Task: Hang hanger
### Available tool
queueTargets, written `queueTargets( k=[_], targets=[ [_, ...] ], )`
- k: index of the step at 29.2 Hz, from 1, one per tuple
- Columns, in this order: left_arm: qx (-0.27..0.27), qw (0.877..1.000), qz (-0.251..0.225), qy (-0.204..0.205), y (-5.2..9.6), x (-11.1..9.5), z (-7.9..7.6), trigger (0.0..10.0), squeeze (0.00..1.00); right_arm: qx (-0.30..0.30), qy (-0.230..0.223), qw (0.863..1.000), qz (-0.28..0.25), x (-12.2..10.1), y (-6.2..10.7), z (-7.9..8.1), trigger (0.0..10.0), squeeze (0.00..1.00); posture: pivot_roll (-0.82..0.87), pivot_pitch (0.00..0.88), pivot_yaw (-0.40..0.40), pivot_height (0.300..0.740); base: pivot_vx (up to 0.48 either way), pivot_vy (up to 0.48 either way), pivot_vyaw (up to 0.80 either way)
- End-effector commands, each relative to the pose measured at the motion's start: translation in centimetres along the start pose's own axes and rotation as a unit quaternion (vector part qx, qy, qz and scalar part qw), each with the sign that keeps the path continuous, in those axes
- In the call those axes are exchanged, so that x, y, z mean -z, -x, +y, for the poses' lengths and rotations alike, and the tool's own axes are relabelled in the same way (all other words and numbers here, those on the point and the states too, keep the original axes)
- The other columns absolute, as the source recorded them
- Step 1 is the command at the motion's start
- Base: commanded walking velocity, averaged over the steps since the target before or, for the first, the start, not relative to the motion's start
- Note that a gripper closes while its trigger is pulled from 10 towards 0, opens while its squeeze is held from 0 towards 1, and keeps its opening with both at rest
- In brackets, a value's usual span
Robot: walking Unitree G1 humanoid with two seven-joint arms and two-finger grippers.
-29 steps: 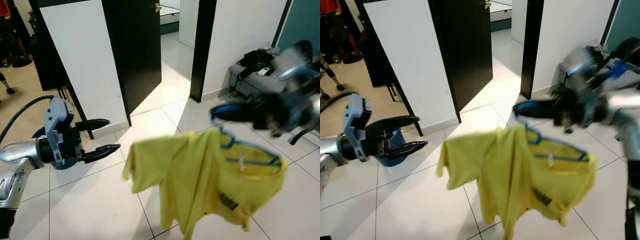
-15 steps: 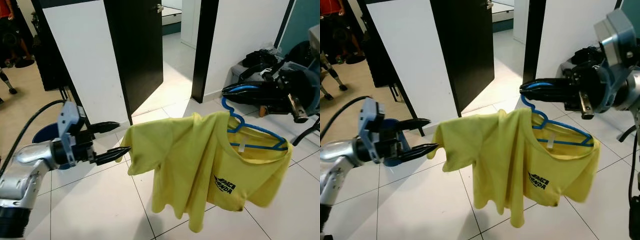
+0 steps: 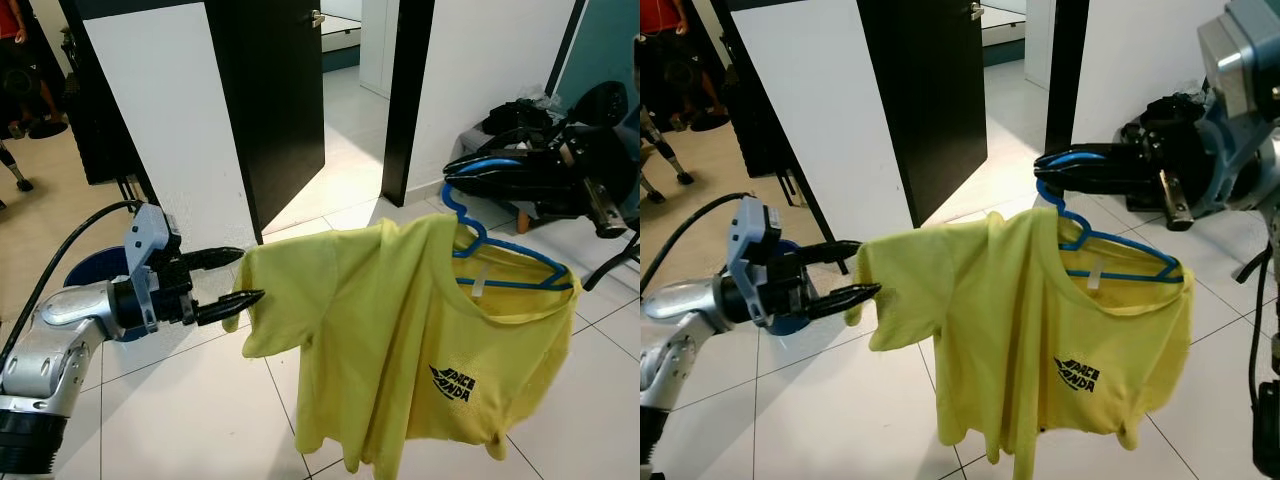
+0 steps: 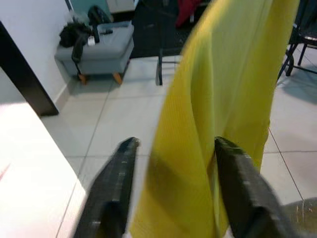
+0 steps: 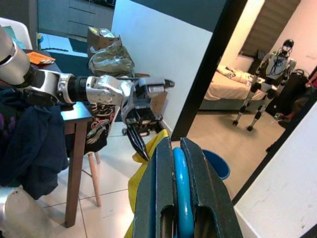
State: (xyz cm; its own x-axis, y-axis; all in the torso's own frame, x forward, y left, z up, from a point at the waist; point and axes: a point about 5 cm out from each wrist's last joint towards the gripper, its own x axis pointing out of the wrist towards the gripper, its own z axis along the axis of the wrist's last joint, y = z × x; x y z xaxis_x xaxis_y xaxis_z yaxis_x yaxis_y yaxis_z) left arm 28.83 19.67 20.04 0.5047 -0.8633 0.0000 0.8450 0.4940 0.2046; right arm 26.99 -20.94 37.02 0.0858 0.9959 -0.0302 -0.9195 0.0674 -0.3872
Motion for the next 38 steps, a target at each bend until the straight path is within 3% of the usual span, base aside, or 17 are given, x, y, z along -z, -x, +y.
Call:
queueTargets(
  k=[1,8,10,11,12,13,14,16,19,24,33,37,38],
  targets=[
    [-0.004,1.0,0.009,0.011,0.0,0.6,0.0,0.0,0.0,-0.012,0.018,1.0,-0.015,-0.9,-0.4,0.2,0.0,0.0,-0.1,0.0,0.069,0.74,0.0,0.0,0.0],
    [-0.018,1.0,0.016,0.005,0.4,0.5,0.4,0.0,0.0,-0.01,0.019,1.0,-0.016,-1.0,-0.3,0.2,0.0,0.0,-0.11,0.0,0.07,0.74,0.0,0.0,0.0],
    [-0.067,0.997,0.035,-0.026,2.5,-0.4,2.6,0.0,0.0,0.001,0.017,1.0,-0.01,-0.9,0.1,0.2,0.0,0.0,-0.11,0.0,0.07,0.74,0.0,0.0,0.0],
    [-0.067,0.997,0.035,-0.026,2.5,-0.4,2.6,0.0,0.0,0.001,0.017,1.0,-0.01,-0.9,0.1,0.2,0.0,0.0,-0.11,0.0,0.07,0.74,0.0,0.0,0.0],
    [-0.118,0.99,0.045,-0.065,5.2,-2.4,4.9,0.0,0.0,0.02,0.01,1.0,0.001,-0.6,0.9,0.1,0.0,0.0,-0.11,0.0,0.068,0.74,0.0,0.0,0.0],
    [-0.118,0.99,0.045,-0.065,5.2,-2.4,4.9,0.0,0.0,0.02,0.01,1.0,0.001,-0.6,0.9,0.1,0.0,0.0,-0.11,0.0,0.068,0.74,0.0,0.0,0.0],
    [-0.131,0.987,0.048,-0.079,6.2,-3.2,5.5,0.0,0.0,0.029,0.006,1.0,0.007,-0.3,1.2,0.1,0.0,0.0,-0.11,0.0,0.067,0.74,0.0,0.0,0.0],
    [-0.131,0.987,0.048,-0.079,6.2,-3.2,5.5,0.0,0.0,0.029,0.006,1.0,0.007,-0.3,1.2,0.1,0.0,0.0,-0.11,0.0,0.067,0.74,0.0,0.0,0.0],
    [-0.146,0.98,0.053,-0.123,8.6,-6.1,6.7,0.0,0.0,0.05,-0.015,0.998,0.033,1.4,1.8,0.6,0.0,0.0,-0.09,0.0,0.068,0.74,0.0,0.0,0.0],
    [-0.146,0.979,0.048,-0.132,8.8,-7.1,6.8,0.0,0.0,0.06,-0.023,0.997,0.038,2.1,2.0,0.9,0.0,0.0,-0.09,0.0,0.072,0.74,0.0,0.0,0.0],
    [-0.157,0.979,0.058,-0.112,9.3,-5.2,7.1,0.0,0.0,0.075,-0.022,0.996,0.047,2.0,2.6,1.0,0.0,0.0,-0.1,0.0,0.074,0.74,0.0,0.0,0.0],
    [-0.186,0.977,0.052,-0.094,10.3,-4.6,7.6,0.0,0.0,0.082,-0.026,0.995,0.054,2.4,2.7,1.2,0.0,0.0,-0.1,0.0,0.074,0.74,0.0,0.0,0.0],
    [-0.206,0.974,0.037,-0.086,10.8,-4.8,7.9,0.0,0.0,0.074,-0.049,0.994,0.055,3.8,2.0,1.8,0.0,0.0,-0.1,0.0,0.068,0.74,0.0,0.0,0.0]
  ],
)
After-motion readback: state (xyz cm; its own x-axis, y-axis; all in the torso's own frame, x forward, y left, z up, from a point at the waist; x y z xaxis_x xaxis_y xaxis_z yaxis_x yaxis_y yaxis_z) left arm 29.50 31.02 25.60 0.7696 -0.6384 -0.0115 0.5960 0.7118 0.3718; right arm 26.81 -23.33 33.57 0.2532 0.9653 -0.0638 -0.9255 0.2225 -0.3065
